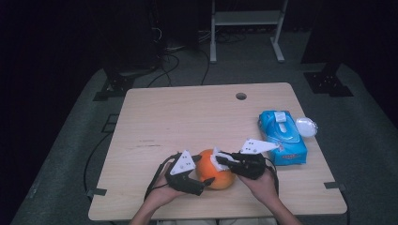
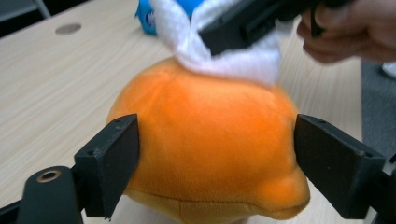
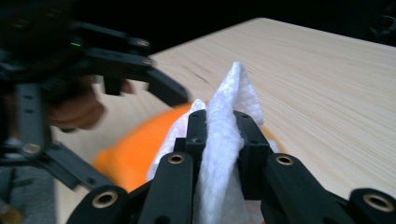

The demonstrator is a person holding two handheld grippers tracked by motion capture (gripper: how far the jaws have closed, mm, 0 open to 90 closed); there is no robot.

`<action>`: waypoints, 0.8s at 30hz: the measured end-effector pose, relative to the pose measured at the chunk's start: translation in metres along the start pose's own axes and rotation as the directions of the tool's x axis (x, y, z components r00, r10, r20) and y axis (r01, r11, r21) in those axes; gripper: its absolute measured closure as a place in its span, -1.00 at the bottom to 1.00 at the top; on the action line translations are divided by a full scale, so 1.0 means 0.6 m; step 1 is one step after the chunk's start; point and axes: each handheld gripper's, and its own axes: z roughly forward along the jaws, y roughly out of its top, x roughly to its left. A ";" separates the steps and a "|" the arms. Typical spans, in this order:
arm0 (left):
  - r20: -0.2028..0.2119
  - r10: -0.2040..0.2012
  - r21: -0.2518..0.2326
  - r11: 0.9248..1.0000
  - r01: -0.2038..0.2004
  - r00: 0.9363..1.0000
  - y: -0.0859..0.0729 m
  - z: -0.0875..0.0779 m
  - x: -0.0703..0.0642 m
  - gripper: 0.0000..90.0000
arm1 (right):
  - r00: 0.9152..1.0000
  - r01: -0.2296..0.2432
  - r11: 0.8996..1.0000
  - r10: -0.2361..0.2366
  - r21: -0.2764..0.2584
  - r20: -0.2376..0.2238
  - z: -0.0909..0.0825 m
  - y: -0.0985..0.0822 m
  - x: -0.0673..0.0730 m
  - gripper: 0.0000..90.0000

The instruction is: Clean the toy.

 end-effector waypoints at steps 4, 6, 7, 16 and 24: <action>0.022 -0.041 -0.004 0.999 0.042 0.999 -0.007 -0.009 0.012 -0.64 | 0.997 -0.065 0.998 0.064 0.014 0.033 -0.002 -0.021 -0.027 0.72; 0.019 -0.042 -0.037 0.998 0.042 0.999 -0.001 -0.011 0.011 -0.67 | 0.997 -0.073 0.997 0.073 0.006 0.026 0.001 -0.022 -0.026 0.72; 0.024 -0.045 -0.062 0.997 0.047 0.999 0.003 -0.011 0.010 -0.68 | 0.998 -0.068 0.998 0.068 0.004 0.012 0.003 -0.019 -0.021 0.72; -0.005 -0.035 0.013 0.999 0.035 0.999 -0.013 -0.006 0.017 -0.62 | 1.000 0.000 1.000 0.001 0.028 -0.029 0.019 -0.016 0.005 0.71; 0.017 -0.071 -0.032 0.997 0.071 0.997 -0.011 -0.007 0.027 -0.74 | 0.998 -0.050 0.999 0.050 0.015 -0.038 0.016 -0.029 -0.012 0.71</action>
